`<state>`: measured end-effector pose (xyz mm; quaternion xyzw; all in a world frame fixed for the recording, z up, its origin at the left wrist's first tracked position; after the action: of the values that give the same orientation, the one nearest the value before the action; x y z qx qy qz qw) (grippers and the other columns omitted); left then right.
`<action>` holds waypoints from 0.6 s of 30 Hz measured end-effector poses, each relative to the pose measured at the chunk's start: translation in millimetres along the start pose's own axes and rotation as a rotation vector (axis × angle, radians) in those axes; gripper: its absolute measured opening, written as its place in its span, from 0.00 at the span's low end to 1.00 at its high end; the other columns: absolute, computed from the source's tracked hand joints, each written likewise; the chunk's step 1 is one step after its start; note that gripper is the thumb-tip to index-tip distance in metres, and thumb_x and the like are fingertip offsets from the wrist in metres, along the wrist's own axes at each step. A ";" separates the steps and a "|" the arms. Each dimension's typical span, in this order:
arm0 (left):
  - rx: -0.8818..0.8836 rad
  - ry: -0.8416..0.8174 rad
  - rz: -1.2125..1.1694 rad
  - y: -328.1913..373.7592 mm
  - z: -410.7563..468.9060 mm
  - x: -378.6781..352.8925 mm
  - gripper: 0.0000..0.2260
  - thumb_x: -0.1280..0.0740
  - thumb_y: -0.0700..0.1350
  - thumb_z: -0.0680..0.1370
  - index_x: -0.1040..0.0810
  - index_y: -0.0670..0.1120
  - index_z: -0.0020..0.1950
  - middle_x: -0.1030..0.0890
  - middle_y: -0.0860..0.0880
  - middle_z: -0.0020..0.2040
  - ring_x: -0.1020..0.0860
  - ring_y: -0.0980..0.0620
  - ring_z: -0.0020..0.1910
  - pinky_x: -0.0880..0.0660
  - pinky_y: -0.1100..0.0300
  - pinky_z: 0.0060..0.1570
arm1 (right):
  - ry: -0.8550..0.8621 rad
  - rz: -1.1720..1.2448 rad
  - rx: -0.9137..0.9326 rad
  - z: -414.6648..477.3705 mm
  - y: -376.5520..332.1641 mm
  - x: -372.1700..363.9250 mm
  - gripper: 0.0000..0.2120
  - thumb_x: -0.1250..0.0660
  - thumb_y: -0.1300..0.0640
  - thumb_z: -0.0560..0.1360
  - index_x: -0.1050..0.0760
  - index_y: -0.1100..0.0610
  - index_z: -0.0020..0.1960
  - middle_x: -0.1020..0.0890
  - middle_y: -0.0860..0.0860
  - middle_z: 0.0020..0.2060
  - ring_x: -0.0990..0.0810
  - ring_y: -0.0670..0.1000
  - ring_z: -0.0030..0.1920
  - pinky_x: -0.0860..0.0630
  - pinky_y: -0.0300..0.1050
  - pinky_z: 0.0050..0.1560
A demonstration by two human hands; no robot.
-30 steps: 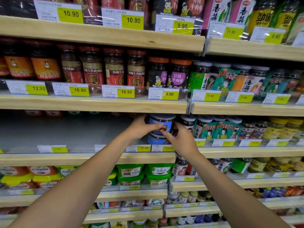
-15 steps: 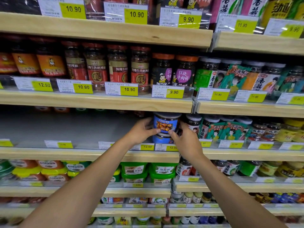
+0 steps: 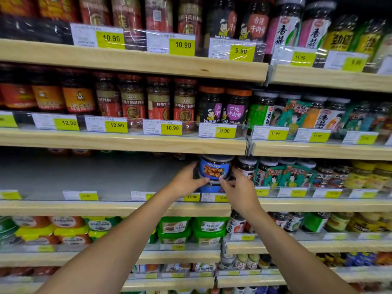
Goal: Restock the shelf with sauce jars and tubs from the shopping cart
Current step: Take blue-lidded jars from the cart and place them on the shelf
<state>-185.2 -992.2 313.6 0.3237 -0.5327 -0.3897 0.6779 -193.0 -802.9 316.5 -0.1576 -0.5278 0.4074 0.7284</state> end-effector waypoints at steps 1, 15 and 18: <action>-0.008 0.016 -0.003 2.2 -3.0 1.6 0.27 0.24 0.40 0.75 0.28 0.44 0.72 0.23 0.51 0.67 0.25 0.53 0.66 0.28 0.57 0.67 | -0.006 0.008 -0.005 -2.1 -1.7 1.1 0.13 0.31 0.50 0.79 0.25 0.50 0.62 0.16 0.46 0.42 0.17 0.44 0.42 0.28 0.37 0.35; -0.293 -0.055 0.744 7.5 -122.8 17.2 0.43 0.31 0.62 0.77 0.54 0.57 0.83 0.54 0.54 0.84 0.59 0.51 0.82 0.53 0.46 0.80 | 0.093 -0.484 0.020 -100.2 -29.2 12.0 0.40 0.30 0.38 0.74 0.42 0.50 0.79 0.41 0.52 0.79 0.44 0.56 0.79 0.38 0.58 0.76; -0.366 -0.124 0.855 -0.8 -156.4 5.4 0.45 0.33 0.66 0.76 0.60 0.60 0.82 0.60 0.54 0.83 0.63 0.49 0.82 0.57 0.43 0.80 | 0.087 -0.595 0.017 -138.6 -24.7 12.5 0.43 0.32 0.33 0.72 0.47 0.45 0.80 0.43 0.53 0.80 0.43 0.58 0.79 0.38 0.63 0.74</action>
<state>-32.2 -993.6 280.6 -0.0733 -0.5803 -0.1816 0.7905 -56.7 -780.9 286.4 -0.0070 -0.5156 0.1734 0.8391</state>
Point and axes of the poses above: each hand's wrist, its own z-axis towards the middle knuckle, its own x-axis out of the back of the hand, y = z × x, the point moved 4 cm from there along z, towards the middle knuckle
